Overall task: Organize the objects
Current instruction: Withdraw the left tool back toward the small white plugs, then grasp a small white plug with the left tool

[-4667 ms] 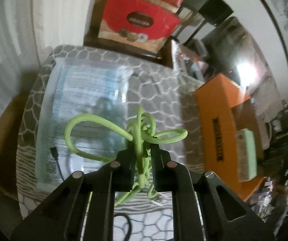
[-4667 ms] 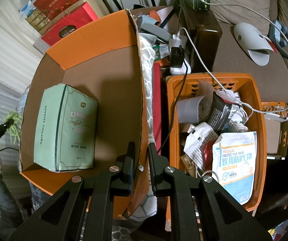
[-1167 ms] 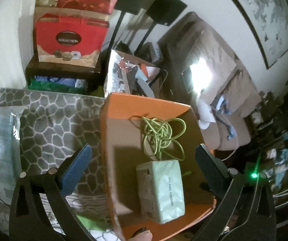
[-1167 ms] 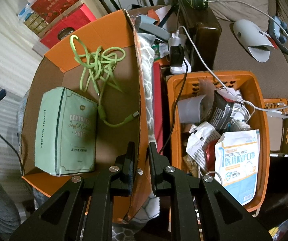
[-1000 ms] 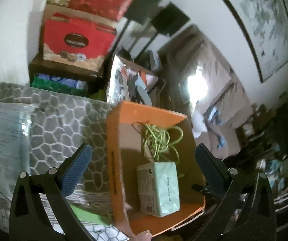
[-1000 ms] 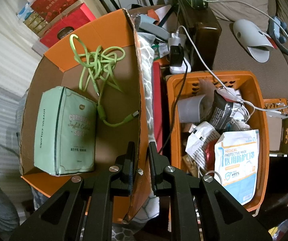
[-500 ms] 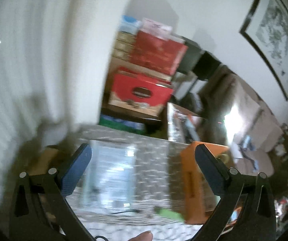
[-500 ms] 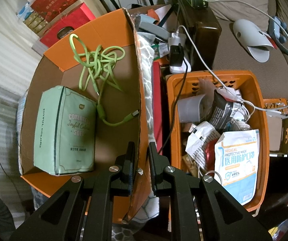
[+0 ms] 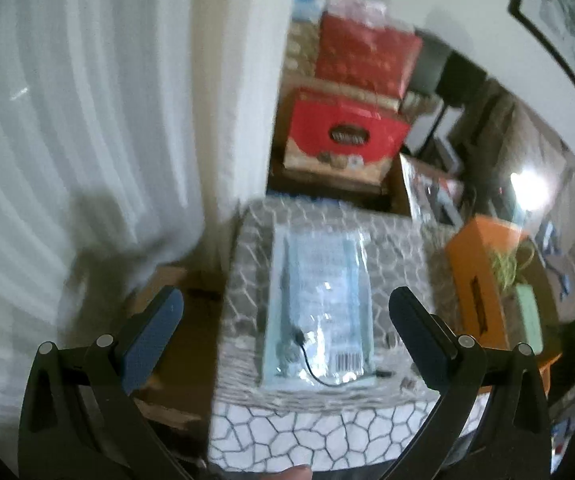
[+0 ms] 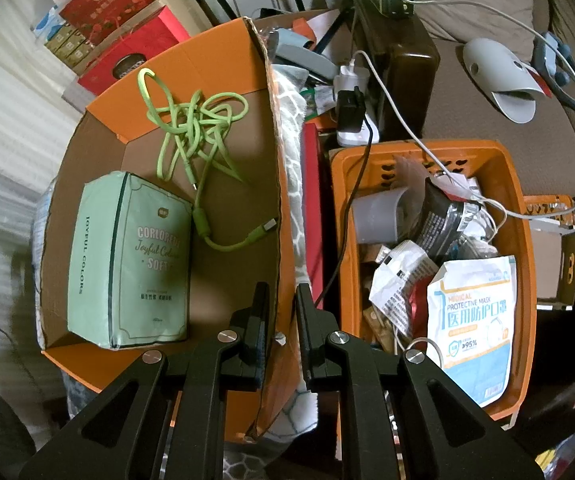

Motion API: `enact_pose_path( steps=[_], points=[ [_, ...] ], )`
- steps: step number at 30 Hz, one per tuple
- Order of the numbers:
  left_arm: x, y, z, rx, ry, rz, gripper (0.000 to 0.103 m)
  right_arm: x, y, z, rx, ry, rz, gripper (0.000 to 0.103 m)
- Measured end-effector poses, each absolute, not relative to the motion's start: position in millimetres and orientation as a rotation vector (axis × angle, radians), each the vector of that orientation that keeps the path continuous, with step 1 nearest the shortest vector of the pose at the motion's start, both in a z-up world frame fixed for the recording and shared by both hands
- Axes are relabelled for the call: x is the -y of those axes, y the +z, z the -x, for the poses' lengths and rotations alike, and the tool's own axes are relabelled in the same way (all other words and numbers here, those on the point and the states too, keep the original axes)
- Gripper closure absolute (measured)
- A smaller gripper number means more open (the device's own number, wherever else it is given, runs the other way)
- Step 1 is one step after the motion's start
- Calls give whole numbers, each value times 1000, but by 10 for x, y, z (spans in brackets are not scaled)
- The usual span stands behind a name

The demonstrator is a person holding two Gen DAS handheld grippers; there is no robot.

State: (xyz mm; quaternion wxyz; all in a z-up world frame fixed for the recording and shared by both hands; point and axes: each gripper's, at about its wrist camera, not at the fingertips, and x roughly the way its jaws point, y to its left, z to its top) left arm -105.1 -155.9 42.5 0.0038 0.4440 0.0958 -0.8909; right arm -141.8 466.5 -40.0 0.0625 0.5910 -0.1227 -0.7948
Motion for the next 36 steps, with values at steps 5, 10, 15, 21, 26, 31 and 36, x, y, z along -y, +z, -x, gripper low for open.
enact_pose_path(
  steps=[5, 10, 15, 21, 26, 31, 36],
  points=[
    [1142, 93, 1114, -265, -2811, -1496, 0, -4641, -387, 1411, 365, -2405, -1794, 91],
    [812, -144, 1205, -279, -2814, -1559, 0, -4644, -389, 1405, 374, -2405, -1794, 91],
    [469, -361, 1288, -186, -2797, -1576, 0, -4647, -390, 1402, 373, -2405, -1794, 91],
    [198, -549, 1365, -114, -2772, -1587, 0, -4646, -389, 1403, 376, -2405, -1794, 91],
    [79, -735, 1450, -150, -2741, -1667, 0, -4642, -388, 1403, 377, -2406, -1795, 91],
    [-4, -869, 1545, -174, -2714, -1751, 12, -4639, -386, 1404, 380, -2406, -1794, 91],
    [-95, -933, 1596, -117, -2698, -1773, 19, -4635, -384, 1404, 382, -2406, -1792, 90]
  ],
)
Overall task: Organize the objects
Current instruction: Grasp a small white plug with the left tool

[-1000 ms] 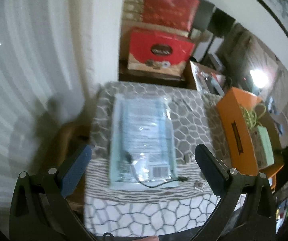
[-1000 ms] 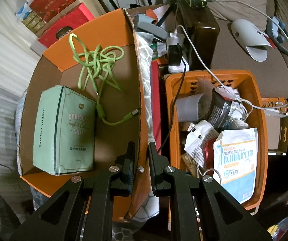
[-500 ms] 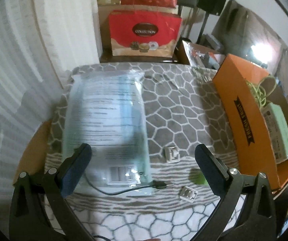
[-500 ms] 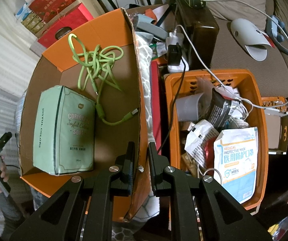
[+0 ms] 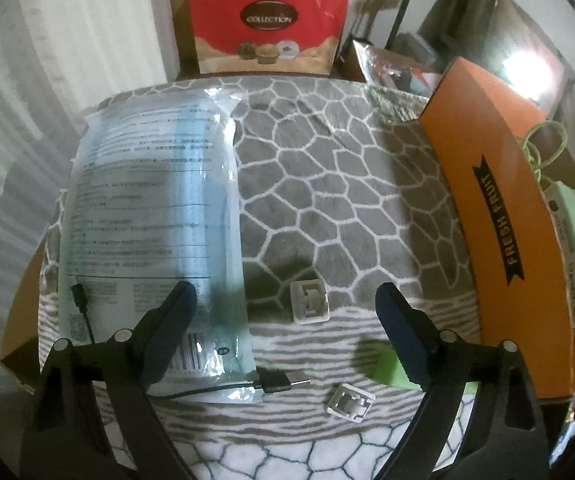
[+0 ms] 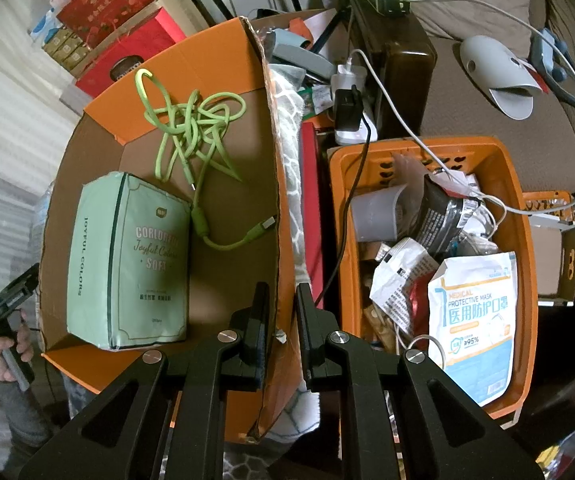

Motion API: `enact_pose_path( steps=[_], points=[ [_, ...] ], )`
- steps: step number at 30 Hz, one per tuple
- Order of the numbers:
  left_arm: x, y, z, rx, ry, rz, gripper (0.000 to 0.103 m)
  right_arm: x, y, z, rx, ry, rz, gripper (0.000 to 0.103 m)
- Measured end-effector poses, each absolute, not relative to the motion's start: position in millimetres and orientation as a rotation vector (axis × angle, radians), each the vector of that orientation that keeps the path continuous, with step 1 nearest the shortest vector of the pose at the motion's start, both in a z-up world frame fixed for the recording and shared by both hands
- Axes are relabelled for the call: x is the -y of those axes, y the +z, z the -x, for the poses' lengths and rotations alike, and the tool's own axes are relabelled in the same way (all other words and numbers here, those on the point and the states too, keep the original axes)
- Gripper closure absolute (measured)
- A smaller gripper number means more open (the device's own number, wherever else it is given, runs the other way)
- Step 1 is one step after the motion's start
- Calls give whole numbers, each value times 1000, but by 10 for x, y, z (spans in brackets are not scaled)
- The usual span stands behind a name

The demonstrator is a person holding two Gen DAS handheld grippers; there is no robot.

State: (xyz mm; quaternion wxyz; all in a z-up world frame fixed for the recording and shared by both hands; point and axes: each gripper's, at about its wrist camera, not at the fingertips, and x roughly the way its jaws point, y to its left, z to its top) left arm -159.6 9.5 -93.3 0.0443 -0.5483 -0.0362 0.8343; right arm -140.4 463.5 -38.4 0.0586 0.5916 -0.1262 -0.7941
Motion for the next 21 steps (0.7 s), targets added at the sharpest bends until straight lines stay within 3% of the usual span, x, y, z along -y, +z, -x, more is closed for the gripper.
enact_pose_path(
  steps=[5, 10, 12, 21],
  points=[
    [-125, -986, 1614, 145, 2516, 1698, 39, -4634, -384, 1404, 382, -2406, -1792, 90],
    [-162, -1018, 1644, 139, 2507, 1712, 50, -4637, -385, 1403, 385, -2406, -1792, 90],
    [-185, -1040, 1663, 143, 2491, 1722, 63, -4637, -385, 1403, 384, -2406, -1792, 90],
    [-252, -1146, 1691, 166, 2462, 1738, 84, -4634, -386, 1404, 384, -2405, -1791, 90]
  ],
)
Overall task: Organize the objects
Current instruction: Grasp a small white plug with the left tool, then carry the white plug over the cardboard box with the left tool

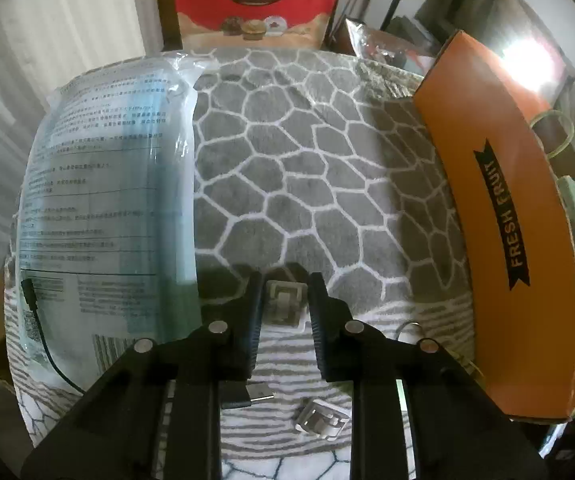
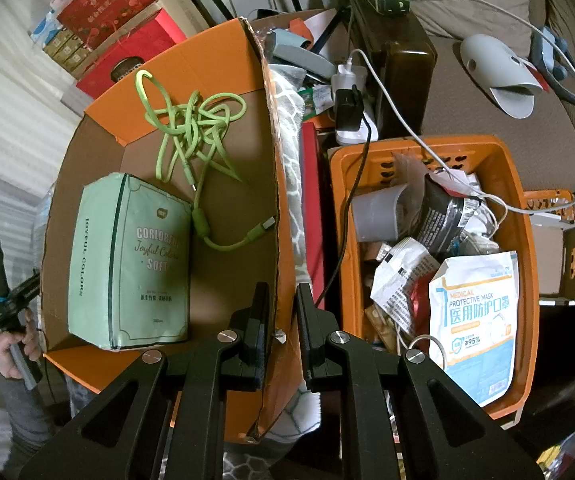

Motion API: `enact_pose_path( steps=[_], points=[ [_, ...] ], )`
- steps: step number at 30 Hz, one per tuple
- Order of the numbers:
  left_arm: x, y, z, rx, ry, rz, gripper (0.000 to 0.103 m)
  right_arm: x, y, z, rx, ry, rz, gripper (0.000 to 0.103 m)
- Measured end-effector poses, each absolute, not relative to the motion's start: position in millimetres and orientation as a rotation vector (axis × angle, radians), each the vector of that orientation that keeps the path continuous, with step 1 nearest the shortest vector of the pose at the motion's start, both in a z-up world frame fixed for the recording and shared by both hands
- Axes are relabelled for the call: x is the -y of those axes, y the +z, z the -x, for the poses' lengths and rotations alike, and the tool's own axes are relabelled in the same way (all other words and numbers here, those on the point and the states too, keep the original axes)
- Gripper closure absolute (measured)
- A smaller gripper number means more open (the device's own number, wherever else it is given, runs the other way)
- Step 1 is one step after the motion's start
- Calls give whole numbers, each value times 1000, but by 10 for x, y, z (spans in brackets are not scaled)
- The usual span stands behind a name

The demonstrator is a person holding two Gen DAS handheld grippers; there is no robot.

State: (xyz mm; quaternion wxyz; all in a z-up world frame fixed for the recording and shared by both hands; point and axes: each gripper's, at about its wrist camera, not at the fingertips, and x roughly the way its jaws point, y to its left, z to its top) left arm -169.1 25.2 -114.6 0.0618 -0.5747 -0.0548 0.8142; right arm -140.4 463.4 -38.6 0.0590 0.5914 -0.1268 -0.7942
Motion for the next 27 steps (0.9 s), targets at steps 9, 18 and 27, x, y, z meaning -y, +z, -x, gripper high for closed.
enact_pose_path(
  steps=[9, 18, 27],
  points=[
    [-195, -1047, 1677, 194, 2481, 1688, 89, -4633, -387, 1406, 386, -2405, -1790, 90],
    [-295, -623, 1600, 208, 2488, 1559, 89, -4636, -387, 1405, 389, -2405, -1790, 90],
    [-700, -136, 1541, 184, 2434, 1433, 89, -4644, -389, 1404, 389, -2405, -1789, 90]
  ],
)
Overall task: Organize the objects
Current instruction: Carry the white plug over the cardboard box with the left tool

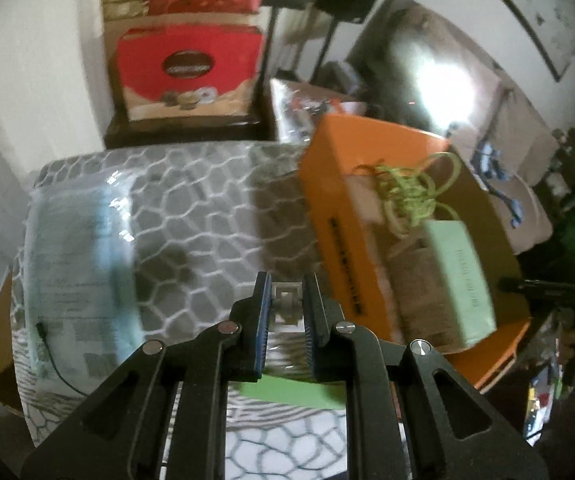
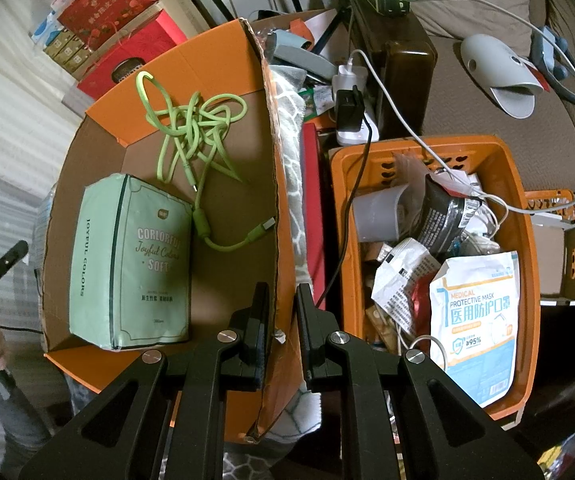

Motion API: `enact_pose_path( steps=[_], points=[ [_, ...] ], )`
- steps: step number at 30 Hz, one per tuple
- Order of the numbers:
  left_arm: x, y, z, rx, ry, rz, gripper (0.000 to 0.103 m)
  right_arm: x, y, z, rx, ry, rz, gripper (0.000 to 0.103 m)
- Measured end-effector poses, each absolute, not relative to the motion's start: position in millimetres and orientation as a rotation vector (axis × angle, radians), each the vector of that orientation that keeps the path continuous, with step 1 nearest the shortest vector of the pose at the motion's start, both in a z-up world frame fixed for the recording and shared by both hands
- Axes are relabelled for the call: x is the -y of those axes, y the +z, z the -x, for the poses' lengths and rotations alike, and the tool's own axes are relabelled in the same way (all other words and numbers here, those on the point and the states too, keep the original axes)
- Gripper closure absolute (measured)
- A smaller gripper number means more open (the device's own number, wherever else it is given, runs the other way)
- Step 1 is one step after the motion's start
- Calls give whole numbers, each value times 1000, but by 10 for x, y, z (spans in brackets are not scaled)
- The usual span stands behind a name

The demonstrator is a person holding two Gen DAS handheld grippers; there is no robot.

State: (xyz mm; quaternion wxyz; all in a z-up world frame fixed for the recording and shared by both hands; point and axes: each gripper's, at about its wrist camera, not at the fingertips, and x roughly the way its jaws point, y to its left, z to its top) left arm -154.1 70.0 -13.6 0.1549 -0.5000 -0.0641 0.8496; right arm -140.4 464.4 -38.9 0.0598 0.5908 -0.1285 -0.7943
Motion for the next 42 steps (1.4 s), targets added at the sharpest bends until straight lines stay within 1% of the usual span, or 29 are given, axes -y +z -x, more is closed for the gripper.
enact_pose_path(
  steps=[9, 23, 34, 38, 42],
  points=[
    [-1206, 66, 1517, 143, 2382, 1388, 89, -4637, -386, 1406, 393, -2404, -1787, 90],
    [-1680, -17, 1571, 93, 2349, 1410, 89, -4607, -394, 1428, 409, -2402, -1780, 90],
    [-1934, 5, 2080, 38, 2381, 1429, 89, -4598, -386, 1436, 413, -2400, -1779, 90],
    [-2026, -90, 2290, 49, 2352, 1451, 89, -4592, -388, 1438, 407, -2400, -1780, 90],
    [-2142, -238, 2496, 10, 2342, 1500, 89, -4595, -395, 1441, 407, -2400, -1781, 90]
  ],
)
